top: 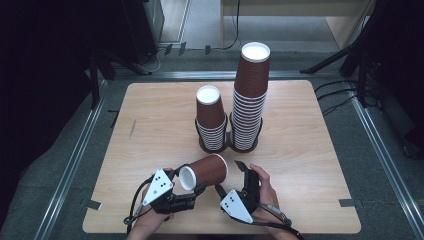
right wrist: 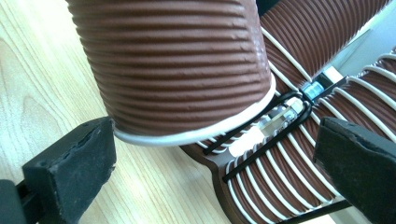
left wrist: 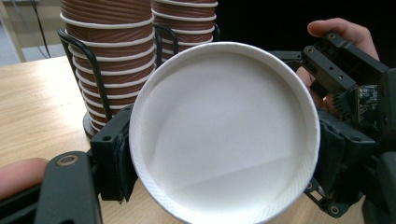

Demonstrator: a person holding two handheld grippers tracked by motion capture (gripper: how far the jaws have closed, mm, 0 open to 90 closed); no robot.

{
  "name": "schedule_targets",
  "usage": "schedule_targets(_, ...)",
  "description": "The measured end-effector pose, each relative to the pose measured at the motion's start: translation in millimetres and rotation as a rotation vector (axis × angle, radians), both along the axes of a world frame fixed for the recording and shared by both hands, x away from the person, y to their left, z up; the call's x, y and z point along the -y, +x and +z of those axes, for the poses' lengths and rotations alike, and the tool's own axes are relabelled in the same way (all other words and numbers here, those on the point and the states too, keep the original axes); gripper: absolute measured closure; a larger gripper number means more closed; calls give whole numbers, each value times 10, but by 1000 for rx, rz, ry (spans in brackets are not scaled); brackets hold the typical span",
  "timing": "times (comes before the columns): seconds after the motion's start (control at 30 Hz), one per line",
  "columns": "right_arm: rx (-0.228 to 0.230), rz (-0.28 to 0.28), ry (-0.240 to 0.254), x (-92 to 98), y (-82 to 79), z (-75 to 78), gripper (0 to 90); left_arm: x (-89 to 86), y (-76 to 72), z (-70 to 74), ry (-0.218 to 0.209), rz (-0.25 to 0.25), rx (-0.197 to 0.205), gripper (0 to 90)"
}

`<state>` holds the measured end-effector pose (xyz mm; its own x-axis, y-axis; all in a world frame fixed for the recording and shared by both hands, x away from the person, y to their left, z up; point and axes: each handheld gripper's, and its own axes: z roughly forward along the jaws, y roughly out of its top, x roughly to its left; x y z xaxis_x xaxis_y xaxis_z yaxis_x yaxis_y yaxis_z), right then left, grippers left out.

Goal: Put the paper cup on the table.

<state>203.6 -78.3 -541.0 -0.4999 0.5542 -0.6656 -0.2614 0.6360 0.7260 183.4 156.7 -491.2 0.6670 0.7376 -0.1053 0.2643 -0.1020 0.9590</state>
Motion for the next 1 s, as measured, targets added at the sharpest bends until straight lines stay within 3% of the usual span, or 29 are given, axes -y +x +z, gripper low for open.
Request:
schedule_targets(0.1, -7, -3, 4, 12, 9, -4, 0, -4, 2, 2, 2, 9, 6, 217)
schedule_targets(0.23, -68, -15, 51, 60, 44, -1, 0, -42, 14, -1, 3, 25, 8, 217)
schedule_targets(0.37, -95, -30, 77, 91, 71, 7, 0, -67, 20, -2, -6, 36, 14, 217)
schedule_targets(0.53, -160, -86, 149, 158, 131, 39, 0, -117, 31, -4, -21, 58, 23, 217)
schedule_targets(0.7, -204, -107, 200, 191, 169, 62, 1, -141, 34, -5, -42, 61, 29, 217)
schedule_targets(0.87, -338, -135, 306, 213, 217, 93, 37, -155, 32, -8, -52, 68, 39, 217)
schedule_targets(0.93, -410, -159, 371, 217, 238, 102, 41, -162, 31, -9, -54, 73, 39, 217)
schedule_targets(1.0, -454, -172, 424, 222, 242, 113, 41, -171, 31, -8, -63, 77, 44, 217)
